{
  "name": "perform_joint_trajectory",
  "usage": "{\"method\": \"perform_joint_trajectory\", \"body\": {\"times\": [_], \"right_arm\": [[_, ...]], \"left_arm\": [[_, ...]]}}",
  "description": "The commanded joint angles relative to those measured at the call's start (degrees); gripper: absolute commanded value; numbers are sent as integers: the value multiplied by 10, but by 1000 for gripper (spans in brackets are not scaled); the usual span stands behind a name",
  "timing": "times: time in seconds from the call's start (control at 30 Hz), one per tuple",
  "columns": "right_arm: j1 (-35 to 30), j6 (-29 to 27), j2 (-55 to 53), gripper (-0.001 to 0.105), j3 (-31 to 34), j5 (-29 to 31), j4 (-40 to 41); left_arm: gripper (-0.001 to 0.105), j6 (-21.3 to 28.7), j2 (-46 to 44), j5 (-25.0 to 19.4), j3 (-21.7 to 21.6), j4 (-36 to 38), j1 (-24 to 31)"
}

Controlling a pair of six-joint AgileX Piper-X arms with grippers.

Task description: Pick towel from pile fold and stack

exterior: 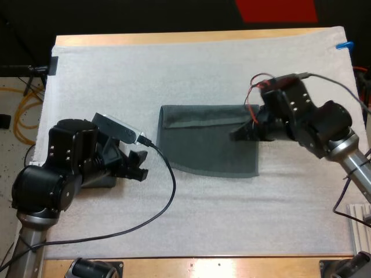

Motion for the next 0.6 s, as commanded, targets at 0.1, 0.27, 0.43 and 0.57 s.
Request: {"method": "perform_joint_trajectory", "body": {"times": [0.1, 0.27, 0.43, 0.57], "right_arm": [[3, -5, 4, 0, -3, 1, 2], [-8, -2, 54, 0, -4, -29, 1], [-13, -7, 146, 0, -30, -41, 2], [-13, -13, 219, 0, -74, -44, 9]], "left_arm": [[63, -7, -3, 15, -3, 6, 1], [63, -11, -3, 15, -3, 6, 1], [63, -17, -3, 28, -3, 6, 1], [63, -19, -3, 45, -3, 6, 1]]}}
